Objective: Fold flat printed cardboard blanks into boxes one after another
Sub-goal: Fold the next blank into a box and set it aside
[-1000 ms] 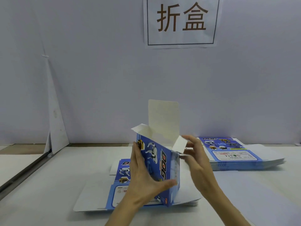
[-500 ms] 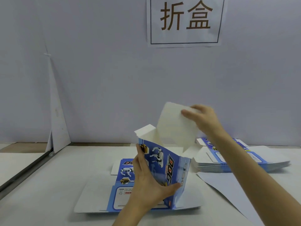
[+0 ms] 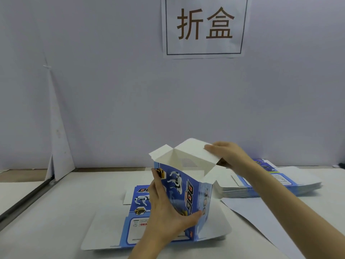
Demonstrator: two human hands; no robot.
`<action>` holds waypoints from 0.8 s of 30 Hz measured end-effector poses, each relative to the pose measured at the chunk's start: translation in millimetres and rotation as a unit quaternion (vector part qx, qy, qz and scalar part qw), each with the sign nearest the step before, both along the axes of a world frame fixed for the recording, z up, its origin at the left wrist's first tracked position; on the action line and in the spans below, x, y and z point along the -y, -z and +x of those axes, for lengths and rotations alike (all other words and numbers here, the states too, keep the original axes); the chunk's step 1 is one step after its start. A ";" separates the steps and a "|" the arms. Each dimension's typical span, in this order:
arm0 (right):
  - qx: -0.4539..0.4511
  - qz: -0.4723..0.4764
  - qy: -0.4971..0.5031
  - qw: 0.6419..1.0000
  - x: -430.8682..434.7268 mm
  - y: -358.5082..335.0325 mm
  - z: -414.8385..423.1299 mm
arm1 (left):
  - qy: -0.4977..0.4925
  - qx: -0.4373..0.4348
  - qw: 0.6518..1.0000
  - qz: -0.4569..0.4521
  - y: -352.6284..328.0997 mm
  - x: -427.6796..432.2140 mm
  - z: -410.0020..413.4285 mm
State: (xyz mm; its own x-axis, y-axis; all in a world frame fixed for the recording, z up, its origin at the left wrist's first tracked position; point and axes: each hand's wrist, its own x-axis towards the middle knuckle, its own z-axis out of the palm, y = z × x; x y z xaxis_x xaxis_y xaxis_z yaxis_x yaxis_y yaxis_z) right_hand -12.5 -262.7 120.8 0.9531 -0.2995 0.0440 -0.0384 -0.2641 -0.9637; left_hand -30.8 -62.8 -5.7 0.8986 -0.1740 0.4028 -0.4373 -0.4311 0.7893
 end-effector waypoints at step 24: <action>0.092 0.043 0.002 0.995 -22.8 -36.7 -17.4 | -0.009 0.005 1.000 -0.003 3.6 3.5 -1.4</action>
